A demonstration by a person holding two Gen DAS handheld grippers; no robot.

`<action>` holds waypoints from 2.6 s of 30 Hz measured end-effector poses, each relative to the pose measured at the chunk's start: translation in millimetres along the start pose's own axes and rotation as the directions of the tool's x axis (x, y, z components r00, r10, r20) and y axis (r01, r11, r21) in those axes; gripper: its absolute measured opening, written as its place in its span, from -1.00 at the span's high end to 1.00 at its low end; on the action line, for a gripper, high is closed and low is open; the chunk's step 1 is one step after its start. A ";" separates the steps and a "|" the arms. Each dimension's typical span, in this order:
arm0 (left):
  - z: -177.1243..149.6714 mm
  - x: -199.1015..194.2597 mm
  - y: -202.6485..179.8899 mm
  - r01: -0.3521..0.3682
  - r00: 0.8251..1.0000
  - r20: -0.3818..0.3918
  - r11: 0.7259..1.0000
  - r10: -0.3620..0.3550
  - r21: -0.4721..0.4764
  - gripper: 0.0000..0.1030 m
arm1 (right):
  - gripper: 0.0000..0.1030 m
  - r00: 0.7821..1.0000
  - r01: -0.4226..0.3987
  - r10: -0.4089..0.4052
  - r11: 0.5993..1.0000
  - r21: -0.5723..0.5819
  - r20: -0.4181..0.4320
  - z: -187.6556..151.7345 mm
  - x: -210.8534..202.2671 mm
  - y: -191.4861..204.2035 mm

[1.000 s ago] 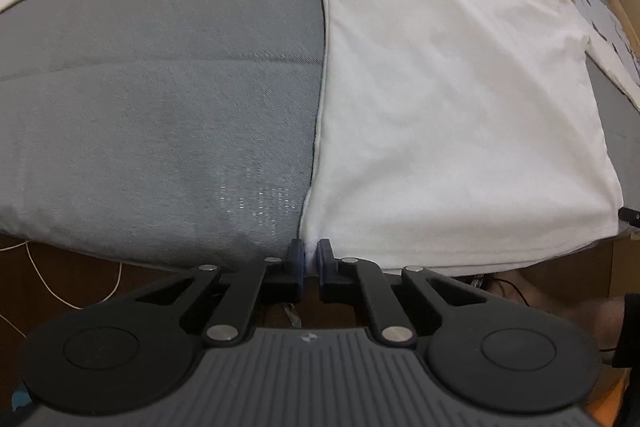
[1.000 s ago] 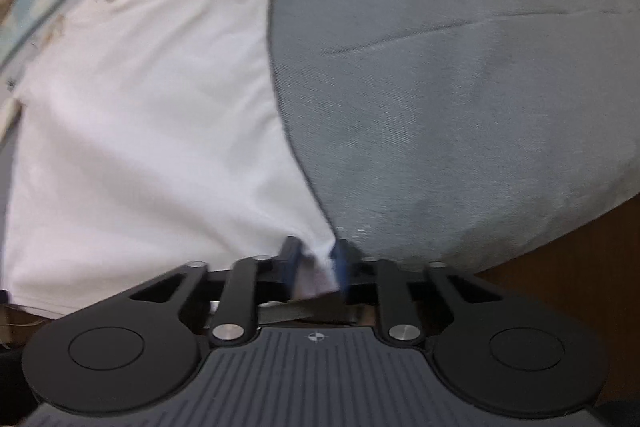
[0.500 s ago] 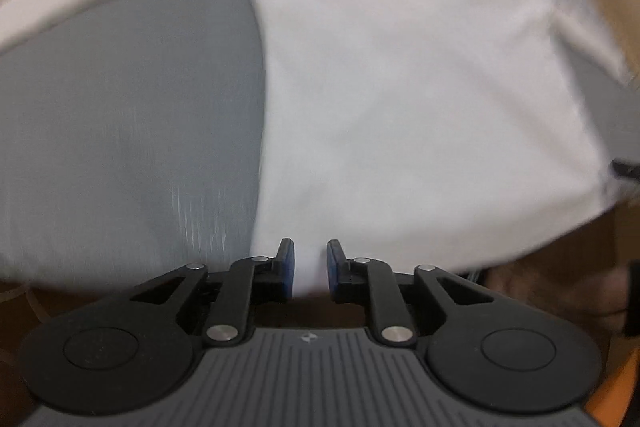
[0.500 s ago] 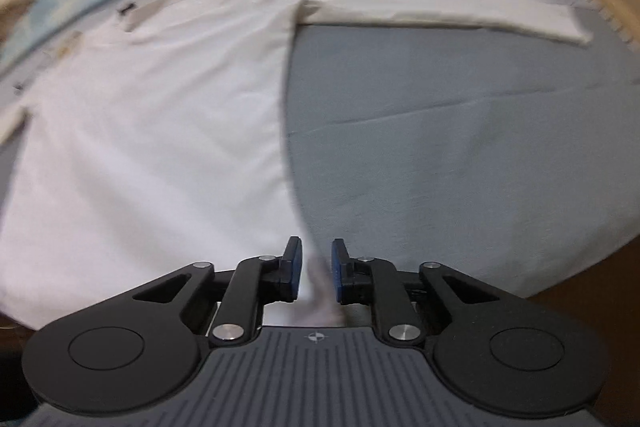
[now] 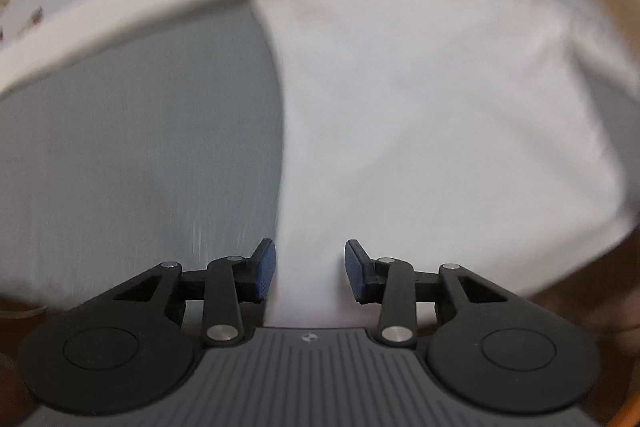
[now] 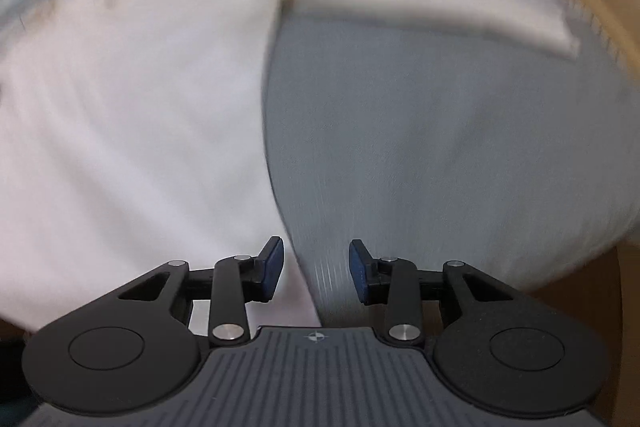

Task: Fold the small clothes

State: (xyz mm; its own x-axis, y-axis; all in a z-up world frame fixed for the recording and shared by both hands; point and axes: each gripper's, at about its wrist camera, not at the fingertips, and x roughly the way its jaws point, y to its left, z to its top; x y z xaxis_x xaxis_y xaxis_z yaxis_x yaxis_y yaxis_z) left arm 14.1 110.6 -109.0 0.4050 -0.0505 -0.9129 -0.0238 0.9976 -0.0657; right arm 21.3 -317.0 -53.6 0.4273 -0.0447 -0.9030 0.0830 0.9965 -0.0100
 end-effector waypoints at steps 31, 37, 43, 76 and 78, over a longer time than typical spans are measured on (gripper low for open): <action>82.5 4.1 333.2 -0.116 0.882 0.154 0.523 0.444 -0.844 -0.19 | 0.23 0.904 0.011 0.015 0.998 -0.059 0.426 94.2 -50.7 64.9; 75.5 11.6 363.1 -0.041 0.881 0.183 0.457 0.436 -0.889 -0.15 | 0.24 0.922 0.013 0.016 0.997 -0.072 0.386 104.7 -34.9 79.0; 88.3 17.4 365.7 -0.145 0.853 0.130 0.469 0.505 -0.871 0.95 | 0.24 0.938 0.028 0.001 0.996 -0.080 0.346 108.7 -24.5 86.5; 260.1 31.9 -72.2 0.419 0.887 0.307 0.881 -0.345 -0.218 0.66 | 0.45 0.973 -0.213 0.204 0.972 0.094 0.104 173.1 107.6 113.2; 262.2 34.9 -55.6 0.316 0.928 0.289 0.907 -0.235 -0.277 0.65 | 0.37 0.966 -0.246 0.236 0.965 0.088 0.107 173.7 114.3 114.4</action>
State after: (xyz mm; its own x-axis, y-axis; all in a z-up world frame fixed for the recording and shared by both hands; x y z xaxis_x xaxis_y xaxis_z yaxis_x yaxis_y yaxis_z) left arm 269.2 66.1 -31.6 0.6460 -0.2669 -0.7152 -0.1472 0.8757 -0.4598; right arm 236.0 -220.4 -83.4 0.5283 0.1848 -0.8287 0.0545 0.9666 0.2503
